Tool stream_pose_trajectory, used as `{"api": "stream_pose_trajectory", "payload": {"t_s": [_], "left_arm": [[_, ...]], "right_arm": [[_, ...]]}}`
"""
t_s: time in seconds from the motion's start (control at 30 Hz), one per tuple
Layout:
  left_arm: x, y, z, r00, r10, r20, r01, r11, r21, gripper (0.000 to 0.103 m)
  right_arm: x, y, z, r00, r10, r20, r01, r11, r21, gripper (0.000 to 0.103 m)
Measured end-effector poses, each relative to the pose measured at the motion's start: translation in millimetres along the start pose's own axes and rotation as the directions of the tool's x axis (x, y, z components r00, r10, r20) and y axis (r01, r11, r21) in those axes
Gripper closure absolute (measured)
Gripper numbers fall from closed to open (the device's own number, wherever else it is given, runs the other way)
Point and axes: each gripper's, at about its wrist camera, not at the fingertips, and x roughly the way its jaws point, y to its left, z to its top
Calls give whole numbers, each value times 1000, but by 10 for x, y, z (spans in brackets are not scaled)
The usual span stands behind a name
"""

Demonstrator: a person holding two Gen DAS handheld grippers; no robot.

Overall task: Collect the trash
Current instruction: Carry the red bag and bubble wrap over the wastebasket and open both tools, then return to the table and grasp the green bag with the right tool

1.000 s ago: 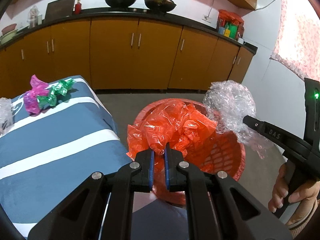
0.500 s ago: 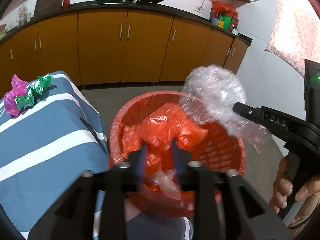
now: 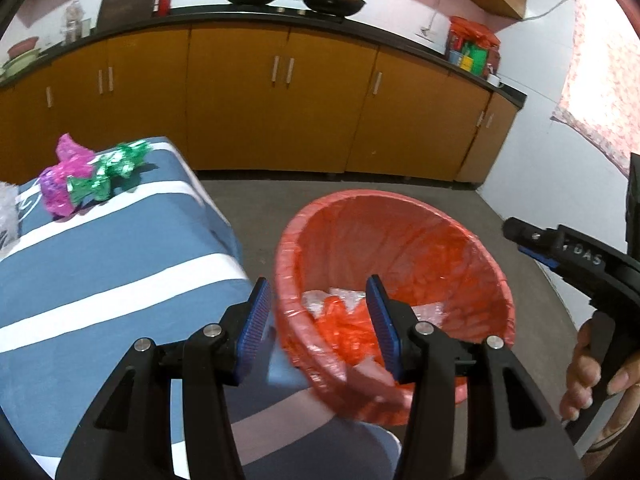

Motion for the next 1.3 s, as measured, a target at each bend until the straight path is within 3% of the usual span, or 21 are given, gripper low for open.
{"api": "stream_pose_trajectory", "payload": {"t_s": [0.2,0.3,0.47,0.67,0.8,1.0,1.3], "left_arm": [[-179,313,-72,998,63,22,-62,998,-30,48],[-300,556,-121,994,108,29,-106,993,-58,40],[-531,1105,-185,974,222,38,-216,969,-121,34],[-857,1849,-247,929,368,50,-350,913,-209,31],[-1083,2314,-272,881,468,70,-437,862,-258,28],[-1272,2845,-259,829,553,87,-508,808,-297,25],[-1328,3356,-183,796,595,113,-536,779,-325,21]], "right_arm": [[-33,138,-17,1000,7,-3,-7,999,-31,60],[-29,267,-32,1000,18,-9,-18,998,-58,59],[49,609,-81,998,56,-39,-60,992,-110,56],[258,1276,-205,989,118,-89,-133,973,-187,56],[427,1768,-315,981,152,-119,-178,952,-248,56],[735,2537,-495,972,187,-144,-225,915,-335,56],[1364,3286,-314,978,180,-106,-205,927,-314,56]]}}
